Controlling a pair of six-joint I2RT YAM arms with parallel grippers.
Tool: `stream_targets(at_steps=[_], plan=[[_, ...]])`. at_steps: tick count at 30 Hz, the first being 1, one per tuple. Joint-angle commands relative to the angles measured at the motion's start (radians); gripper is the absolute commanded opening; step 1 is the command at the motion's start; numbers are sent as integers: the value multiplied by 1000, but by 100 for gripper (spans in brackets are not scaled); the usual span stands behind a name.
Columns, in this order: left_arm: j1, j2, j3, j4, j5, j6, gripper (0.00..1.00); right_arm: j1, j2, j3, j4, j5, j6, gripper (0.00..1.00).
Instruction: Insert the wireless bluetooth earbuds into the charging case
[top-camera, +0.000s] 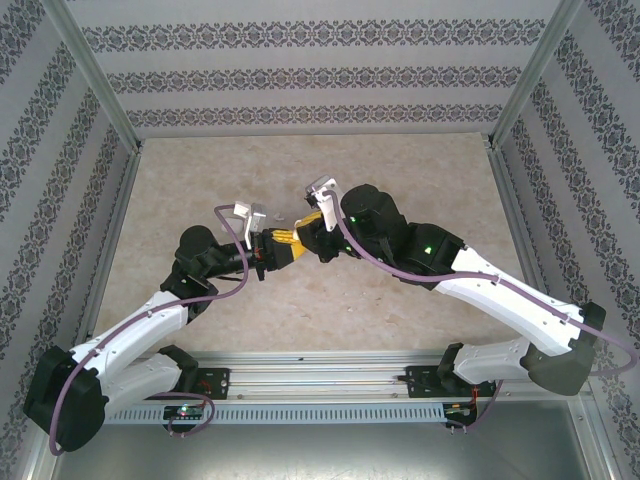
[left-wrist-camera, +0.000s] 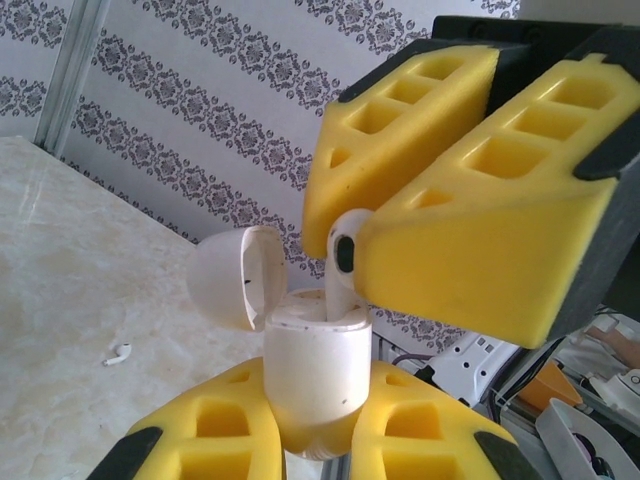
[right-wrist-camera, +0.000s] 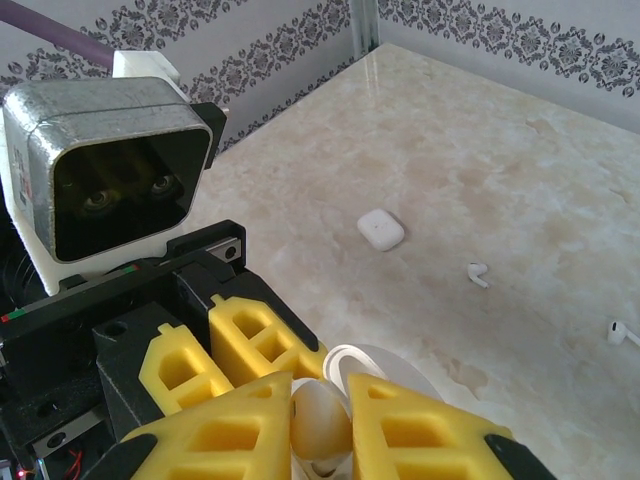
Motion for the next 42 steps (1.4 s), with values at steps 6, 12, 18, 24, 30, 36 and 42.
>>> stream_targets(at_steps=[6, 12, 18, 24, 30, 36, 42], plan=[[-10, 2, -1, 99, -20, -26, 0, 10, -12, -33, 5, -42, 79, 18], [-10, -6, -7, 101, -20, -26, 0, 10, 13, -18, -30, -76, 108, 20], [-10, -18, -12, 92, -22, -21, 0, 12, 27, 22, -71, -66, 143, 33], [-10, -27, -19, 89, -22, -21, 0, 12, 17, 46, -57, -61, 185, 46], [-10, -39, -29, 79, -21, -15, 0, 9, -6, 90, -74, -20, 220, 56], [-10, -43, -35, 81, -21, -10, 0, -21, -39, 110, -83, -16, 272, 60], [-10, -42, -37, 80, -20, -2, 0, -62, -61, 100, -116, -32, 319, 60]])
